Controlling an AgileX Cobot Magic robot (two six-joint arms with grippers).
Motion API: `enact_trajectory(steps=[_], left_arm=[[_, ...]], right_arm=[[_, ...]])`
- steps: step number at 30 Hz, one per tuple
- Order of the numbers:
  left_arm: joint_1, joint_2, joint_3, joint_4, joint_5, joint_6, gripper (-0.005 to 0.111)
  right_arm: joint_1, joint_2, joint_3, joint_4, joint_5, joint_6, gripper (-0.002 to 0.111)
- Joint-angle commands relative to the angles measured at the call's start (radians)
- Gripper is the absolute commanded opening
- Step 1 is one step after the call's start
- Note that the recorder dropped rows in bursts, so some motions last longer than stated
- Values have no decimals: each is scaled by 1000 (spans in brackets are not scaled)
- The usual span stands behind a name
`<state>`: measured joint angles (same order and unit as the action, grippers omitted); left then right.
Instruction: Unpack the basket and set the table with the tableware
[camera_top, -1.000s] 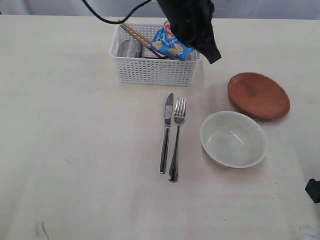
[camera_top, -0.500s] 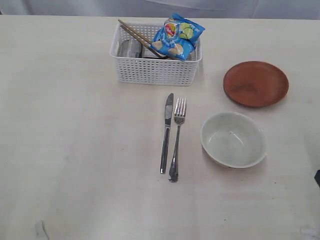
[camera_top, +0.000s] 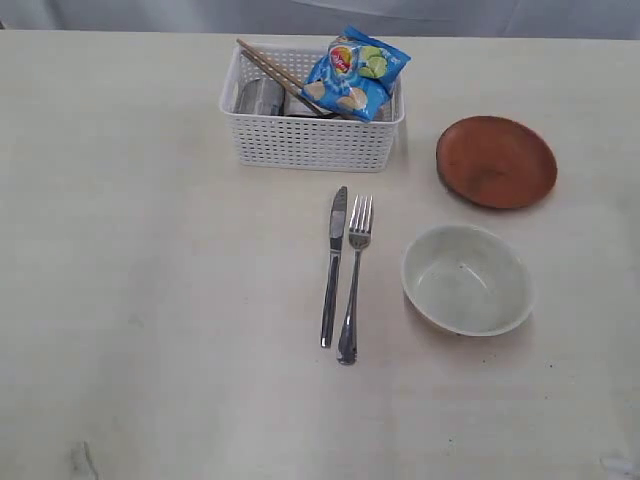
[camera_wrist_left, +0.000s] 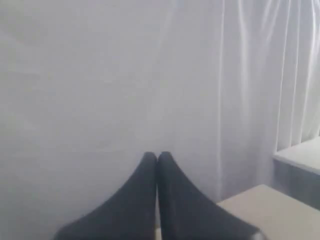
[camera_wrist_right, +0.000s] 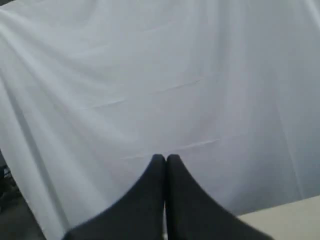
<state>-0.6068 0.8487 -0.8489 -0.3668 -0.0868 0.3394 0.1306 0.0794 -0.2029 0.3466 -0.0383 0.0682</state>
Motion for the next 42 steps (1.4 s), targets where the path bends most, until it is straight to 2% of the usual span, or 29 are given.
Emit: enact_trajectory(steps=[1, 4, 5, 10, 14, 16, 26, 33, 39, 42], left_arm=[[3, -116, 39, -4, 32, 32, 0], [3, -154, 44, -4, 118, 74, 0], [3, -164, 44, -4, 140, 98, 0], [3, -188, 44, -4, 200, 131, 0], [3, -190, 44, -4, 200, 127, 0], [3, -190, 44, -4, 200, 124, 0], [3, -235, 51, -8, 217, 93, 0], [3, -265, 121, -8, 146, 93, 0], [3, -265, 129, -8, 139, 83, 0], [3, -265, 129, -8, 139, 83, 0]], right_arm=[[2, 277, -179, -41, 199, -26, 18], [-4, 538, -346, -102, 324, -7, 39], [-10, 634, -399, -128, 371, 15, 43], [-90, 1079, -739, -270, 775, 72, 44], [-145, 1352, -904, -273, 924, 17, 44], [-161, 1461, -936, -270, 926, 16, 44], [-161, 1763, -938, -247, 660, -8, 44], [-161, 1896, -973, -227, 587, -10, 44], [-161, 1947, -986, -215, 532, -13, 43], [-161, 1959, -986, -217, 509, -13, 37]])
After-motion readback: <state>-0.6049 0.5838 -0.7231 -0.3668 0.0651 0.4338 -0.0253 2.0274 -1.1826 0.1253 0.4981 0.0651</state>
